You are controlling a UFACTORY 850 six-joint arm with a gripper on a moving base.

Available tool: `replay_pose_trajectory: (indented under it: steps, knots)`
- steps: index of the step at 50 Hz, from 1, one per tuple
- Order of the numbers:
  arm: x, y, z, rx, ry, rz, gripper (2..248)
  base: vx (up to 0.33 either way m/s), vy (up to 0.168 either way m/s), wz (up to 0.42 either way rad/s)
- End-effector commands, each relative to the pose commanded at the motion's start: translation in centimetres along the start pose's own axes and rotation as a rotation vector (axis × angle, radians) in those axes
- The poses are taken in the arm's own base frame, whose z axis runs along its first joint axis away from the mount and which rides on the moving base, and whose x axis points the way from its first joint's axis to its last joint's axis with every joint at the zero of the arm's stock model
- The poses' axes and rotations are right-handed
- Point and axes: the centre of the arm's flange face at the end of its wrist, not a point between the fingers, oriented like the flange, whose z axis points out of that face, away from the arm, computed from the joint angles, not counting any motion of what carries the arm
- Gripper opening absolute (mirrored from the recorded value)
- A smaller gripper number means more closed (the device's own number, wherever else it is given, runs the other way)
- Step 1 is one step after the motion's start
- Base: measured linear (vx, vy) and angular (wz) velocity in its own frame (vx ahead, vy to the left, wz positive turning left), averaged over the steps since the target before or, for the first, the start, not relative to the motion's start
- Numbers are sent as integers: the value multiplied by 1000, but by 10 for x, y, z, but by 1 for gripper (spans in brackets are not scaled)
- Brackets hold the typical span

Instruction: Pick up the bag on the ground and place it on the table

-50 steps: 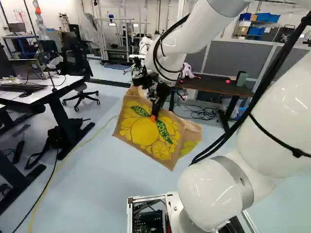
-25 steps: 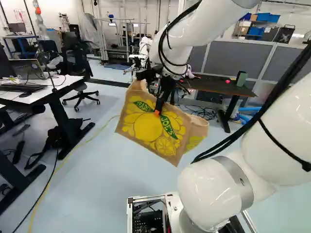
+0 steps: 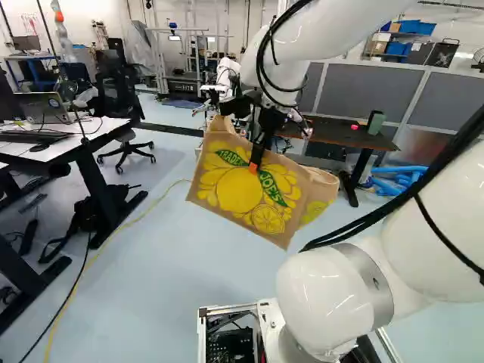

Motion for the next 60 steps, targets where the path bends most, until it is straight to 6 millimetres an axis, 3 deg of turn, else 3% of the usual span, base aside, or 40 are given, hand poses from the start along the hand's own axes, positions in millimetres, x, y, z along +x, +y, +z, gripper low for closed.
replay_pose_trajectory:
  steps: [25,60]
  knots:
    - [0,10,-33,-24,-1,3,22,0,0,0]
    - [0,10,-35,-27,1,2,22,9,-8,-51]
